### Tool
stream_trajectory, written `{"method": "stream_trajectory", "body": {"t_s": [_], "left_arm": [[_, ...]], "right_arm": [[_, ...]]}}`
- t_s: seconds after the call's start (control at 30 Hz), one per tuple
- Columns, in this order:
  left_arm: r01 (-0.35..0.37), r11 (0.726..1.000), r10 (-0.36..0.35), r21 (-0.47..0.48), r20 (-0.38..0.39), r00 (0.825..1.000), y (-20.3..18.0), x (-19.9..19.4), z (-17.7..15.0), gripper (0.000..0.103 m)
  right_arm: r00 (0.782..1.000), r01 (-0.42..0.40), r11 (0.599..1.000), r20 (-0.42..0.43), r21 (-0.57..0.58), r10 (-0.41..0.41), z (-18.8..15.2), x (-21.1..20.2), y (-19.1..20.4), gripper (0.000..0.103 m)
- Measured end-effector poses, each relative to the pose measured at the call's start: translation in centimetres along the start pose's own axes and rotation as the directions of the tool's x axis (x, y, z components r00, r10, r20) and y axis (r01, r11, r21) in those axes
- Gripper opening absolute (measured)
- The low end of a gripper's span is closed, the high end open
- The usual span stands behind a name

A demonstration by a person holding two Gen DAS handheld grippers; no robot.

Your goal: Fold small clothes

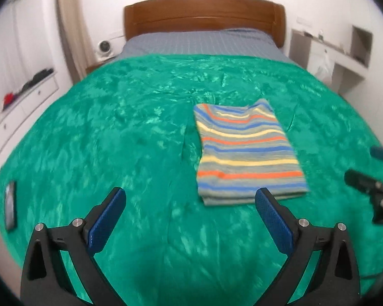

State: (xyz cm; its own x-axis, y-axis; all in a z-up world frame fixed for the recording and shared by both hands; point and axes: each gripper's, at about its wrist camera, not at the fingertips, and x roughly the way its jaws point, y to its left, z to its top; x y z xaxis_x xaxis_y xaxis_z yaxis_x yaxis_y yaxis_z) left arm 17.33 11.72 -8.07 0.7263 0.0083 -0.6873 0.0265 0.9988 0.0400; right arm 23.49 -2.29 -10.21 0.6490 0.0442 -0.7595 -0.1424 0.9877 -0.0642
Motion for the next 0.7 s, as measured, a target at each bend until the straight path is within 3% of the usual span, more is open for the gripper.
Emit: {"method": "stream_trajectory", "body": {"t_s": [0.17,0.33,0.47,0.6,0.7], "left_arm": [[-0.065,0.998,0.065,0.016,-0.007,0.998,-0.7,-3.1,-1.1,0.102],[-0.062,0.998,0.062,0.012,-0.008,0.998,-1.4,-5.1,-1.4,0.103],[-0.120,0.993,0.120,0.022,-0.028,0.992,-2.6,-6.7,-1.5,0.103],[-0.079,0.996,0.082,0.041,-0.090,0.992,-3.5,-7.7,-1.4,0.103],[-0.050,0.998,0.053,0.046,-0.080,0.995,-3.8,-9.1,-1.4,0.103]], "right_arm": [[0.999,0.043,0.999,0.020,0.001,-0.043,-2.1,-4.5,0.6,0.103],[0.998,0.055,0.998,0.019,0.012,-0.056,-3.4,-7.1,0.9,0.103],[0.997,0.079,0.997,0.018,0.015,-0.079,-4.0,-8.6,0.9,0.102],[0.996,0.083,0.996,0.005,0.034,-0.084,-4.3,-9.4,0.7,0.103],[0.996,0.085,0.996,0.002,0.021,-0.085,-4.5,-10.1,1.0,0.103]]}}
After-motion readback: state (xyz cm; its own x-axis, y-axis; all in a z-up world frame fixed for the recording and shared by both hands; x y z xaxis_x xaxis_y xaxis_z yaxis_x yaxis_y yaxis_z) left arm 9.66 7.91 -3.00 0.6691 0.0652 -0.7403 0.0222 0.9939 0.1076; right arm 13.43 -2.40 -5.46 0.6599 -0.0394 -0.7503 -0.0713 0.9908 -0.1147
